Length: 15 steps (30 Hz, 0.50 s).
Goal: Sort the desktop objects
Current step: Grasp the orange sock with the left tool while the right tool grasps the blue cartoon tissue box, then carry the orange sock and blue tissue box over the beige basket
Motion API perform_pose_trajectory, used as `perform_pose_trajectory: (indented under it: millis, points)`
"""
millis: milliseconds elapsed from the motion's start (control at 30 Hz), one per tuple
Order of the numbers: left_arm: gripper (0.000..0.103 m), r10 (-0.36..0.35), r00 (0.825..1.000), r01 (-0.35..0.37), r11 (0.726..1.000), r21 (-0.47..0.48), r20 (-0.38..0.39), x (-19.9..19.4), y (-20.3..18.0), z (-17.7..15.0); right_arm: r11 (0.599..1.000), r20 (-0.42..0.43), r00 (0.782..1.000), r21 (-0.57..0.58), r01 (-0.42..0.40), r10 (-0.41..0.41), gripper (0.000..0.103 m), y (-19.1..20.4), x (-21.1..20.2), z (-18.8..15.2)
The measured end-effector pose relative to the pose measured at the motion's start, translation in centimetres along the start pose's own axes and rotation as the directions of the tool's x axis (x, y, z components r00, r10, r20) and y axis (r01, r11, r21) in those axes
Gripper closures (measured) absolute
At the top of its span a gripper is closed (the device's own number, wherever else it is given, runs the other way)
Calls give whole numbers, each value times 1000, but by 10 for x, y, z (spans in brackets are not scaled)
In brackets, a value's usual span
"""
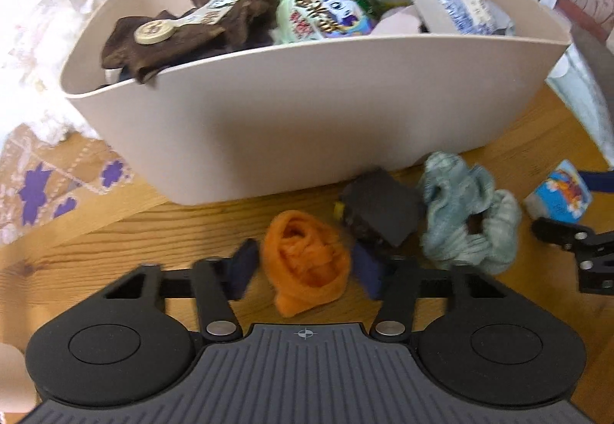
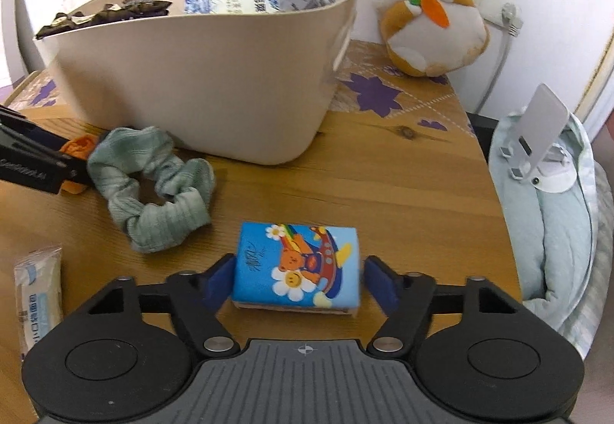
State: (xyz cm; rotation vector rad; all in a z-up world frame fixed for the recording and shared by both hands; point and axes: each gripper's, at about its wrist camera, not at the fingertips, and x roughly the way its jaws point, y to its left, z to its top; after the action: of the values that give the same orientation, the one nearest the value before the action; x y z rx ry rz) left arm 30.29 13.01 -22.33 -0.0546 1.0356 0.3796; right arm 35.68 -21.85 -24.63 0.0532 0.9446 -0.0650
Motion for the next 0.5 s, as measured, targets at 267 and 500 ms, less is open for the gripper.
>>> perform_pose_trajectory:
  millis: [267, 500]
  points:
    - [87, -21, 999, 22, 999, 27, -33, -4, 0, -2, 1000, -20, 1000, -13, -17, 17, 42, 1, -7, -3]
    - [88, -21, 999, 22, 1000, 21, -29, -17, 14, -11, 1000, 5, 1000, -17, -24, 24, 42, -5, -22, -3]
